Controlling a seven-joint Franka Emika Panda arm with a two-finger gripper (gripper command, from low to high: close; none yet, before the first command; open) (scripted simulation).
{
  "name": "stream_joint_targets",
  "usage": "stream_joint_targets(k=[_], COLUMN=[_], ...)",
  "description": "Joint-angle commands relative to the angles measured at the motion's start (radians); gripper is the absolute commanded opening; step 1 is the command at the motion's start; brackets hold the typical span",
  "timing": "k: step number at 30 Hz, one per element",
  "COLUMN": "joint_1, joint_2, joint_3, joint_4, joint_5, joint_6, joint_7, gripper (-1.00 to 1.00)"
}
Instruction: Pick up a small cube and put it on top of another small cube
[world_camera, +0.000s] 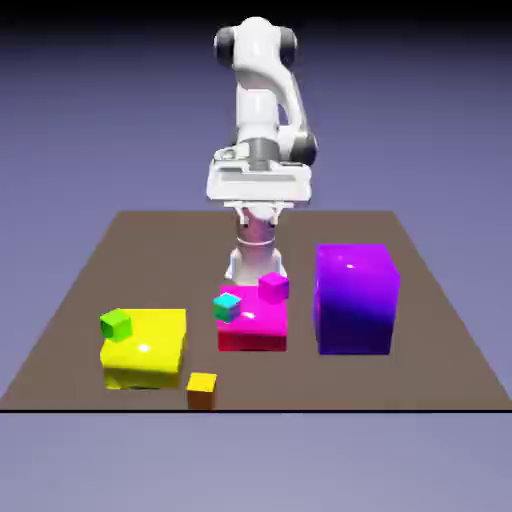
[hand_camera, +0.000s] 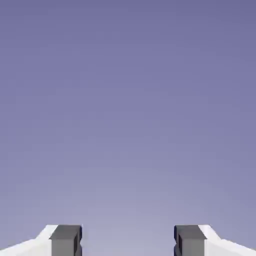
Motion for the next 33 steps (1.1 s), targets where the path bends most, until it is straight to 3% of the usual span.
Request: stream_joint_targets(k=[1, 33], joint_1=[-0.023, -0.764], joint_2=[0.025, 0.819], joint_3=[0.017, 0.557], joint_4=[0.013, 0.438], joint_5=[-0.012, -0.408], joint_6=[-0.011, -0.375], joint_7=[0.044, 1.435], gripper=[0.00, 0.00])
